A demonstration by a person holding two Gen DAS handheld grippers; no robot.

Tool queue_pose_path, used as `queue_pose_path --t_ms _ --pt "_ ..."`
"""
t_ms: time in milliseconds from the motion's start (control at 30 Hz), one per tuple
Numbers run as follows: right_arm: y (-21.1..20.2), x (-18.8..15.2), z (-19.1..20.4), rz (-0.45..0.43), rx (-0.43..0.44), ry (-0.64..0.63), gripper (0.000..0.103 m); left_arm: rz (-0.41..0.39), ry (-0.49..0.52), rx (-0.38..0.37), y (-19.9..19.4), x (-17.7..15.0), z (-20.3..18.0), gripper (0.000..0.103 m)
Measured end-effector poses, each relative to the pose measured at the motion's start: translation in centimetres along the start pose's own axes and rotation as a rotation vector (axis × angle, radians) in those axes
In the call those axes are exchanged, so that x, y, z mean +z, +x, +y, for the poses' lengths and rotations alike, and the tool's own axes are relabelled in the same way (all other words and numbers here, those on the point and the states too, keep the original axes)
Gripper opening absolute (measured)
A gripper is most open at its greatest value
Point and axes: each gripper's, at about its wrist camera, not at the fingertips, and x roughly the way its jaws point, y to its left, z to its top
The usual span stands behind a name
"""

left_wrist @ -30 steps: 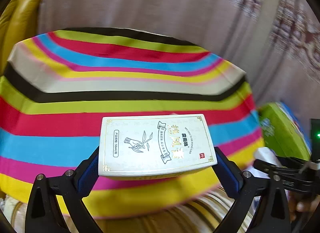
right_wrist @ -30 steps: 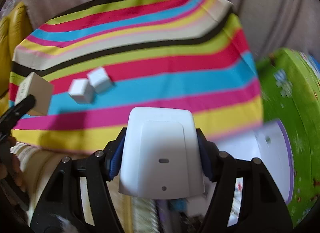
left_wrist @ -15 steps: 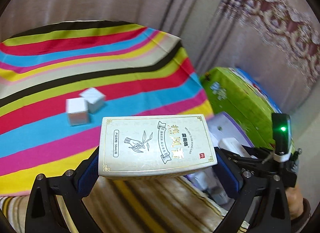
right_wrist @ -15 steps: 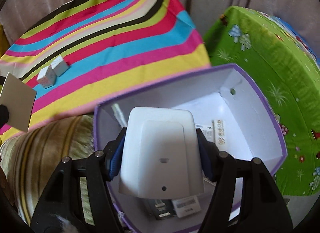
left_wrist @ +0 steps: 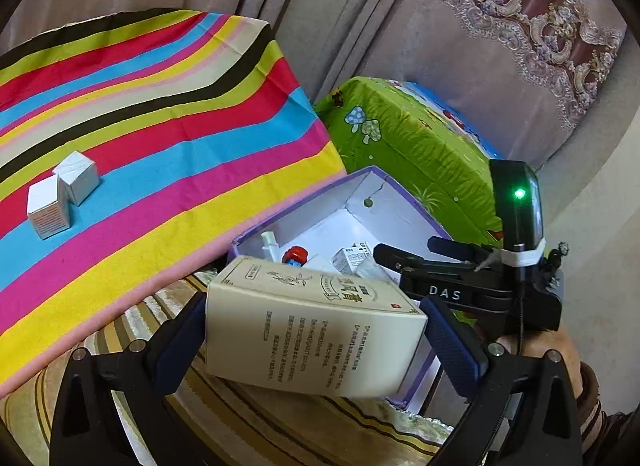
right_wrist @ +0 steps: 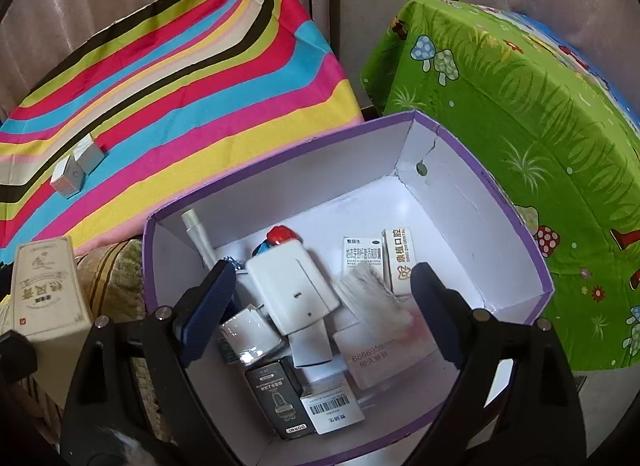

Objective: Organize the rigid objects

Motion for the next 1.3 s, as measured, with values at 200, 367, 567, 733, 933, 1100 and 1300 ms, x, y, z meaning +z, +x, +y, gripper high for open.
queue_pose_path --t_ms 200,367,567,733,933,1100,1300 --pt "0.1 0.0 0.2 0.007 0.009 -0.006 0.091 0.001 -0.039 -0.014 -0.2 -0.1 1.0 0.103" --pt "-0.4 0.2 0.5 -0.009 0.032 -0.009 0.091 0.032 -0.115 -0.117 0.4 0.2 1.9 0.103" --pt "-1.2 0.8 -1.5 -0.032 -0.002 0.043 0.091 0.07 -0.073 -0.193 1.5 0.0 0.6 0.103" --pt "-2.4 1.3 -3.1 -0.05 0.043 0.091 0.093 0.134 -0.034 -0.151 2.5 -0.4 -0.1 0.103" --pt "-2.8 1.5 -1.3 0.026 0.31 0.047 0.093 0.181 0.147 -0.045 2.9 -1.3 -2.9 0.103" --pt "-3.7 0.6 2.3 0.082 0.424 -0.145 0.094 0.185 0.208 -0.018 2.9 -1.5 -3.5 0.103" --pt "-4.3 -0.1 3.6 0.114 0.562 -0.186 0.096 0.186 0.211 -0.022 3.1 -1.4 -3.3 0.103"
